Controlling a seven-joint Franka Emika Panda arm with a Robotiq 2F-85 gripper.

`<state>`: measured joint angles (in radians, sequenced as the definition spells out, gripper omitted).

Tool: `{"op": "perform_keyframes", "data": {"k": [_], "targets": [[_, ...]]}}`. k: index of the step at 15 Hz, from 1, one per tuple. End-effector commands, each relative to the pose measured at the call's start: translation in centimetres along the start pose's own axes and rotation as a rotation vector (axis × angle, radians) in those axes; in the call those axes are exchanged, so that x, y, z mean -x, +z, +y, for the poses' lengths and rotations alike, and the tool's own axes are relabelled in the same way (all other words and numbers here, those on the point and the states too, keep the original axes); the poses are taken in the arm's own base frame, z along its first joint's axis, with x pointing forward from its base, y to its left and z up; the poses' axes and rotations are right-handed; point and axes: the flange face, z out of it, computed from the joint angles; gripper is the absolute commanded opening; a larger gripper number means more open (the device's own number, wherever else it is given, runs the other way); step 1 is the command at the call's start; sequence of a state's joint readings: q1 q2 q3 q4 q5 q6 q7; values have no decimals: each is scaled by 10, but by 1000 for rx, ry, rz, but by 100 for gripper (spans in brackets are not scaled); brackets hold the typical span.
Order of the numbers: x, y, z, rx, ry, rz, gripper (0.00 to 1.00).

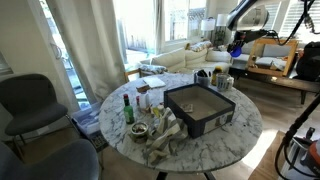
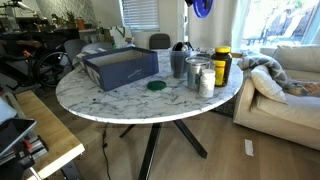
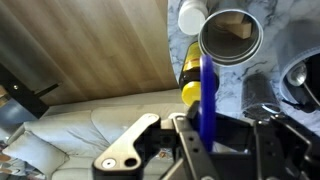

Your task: Put the blue lid on the silver cup

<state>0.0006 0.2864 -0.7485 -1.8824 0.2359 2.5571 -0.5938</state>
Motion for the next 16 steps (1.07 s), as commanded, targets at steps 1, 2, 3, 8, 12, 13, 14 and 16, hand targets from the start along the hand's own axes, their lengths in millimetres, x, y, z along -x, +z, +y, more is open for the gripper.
{"op": "perform_keyframes", "data": {"k": [1,2,3,8,12,13,14,16], "targets": [[-2,18,-19,-82,-37,-36,0],[-2,27,-27,-121,-56,-39,0],[-3,41,-33,-126,-76,-45,0],[-7,79,-38,-78,-61,-76,0],[-9,100,-36,-58,-60,-94,0],[-10,105,-37,-53,-58,-97,0],[-11,108,-37,-54,-58,-100,0],[-13,114,-37,-48,-55,-112,0]]}}
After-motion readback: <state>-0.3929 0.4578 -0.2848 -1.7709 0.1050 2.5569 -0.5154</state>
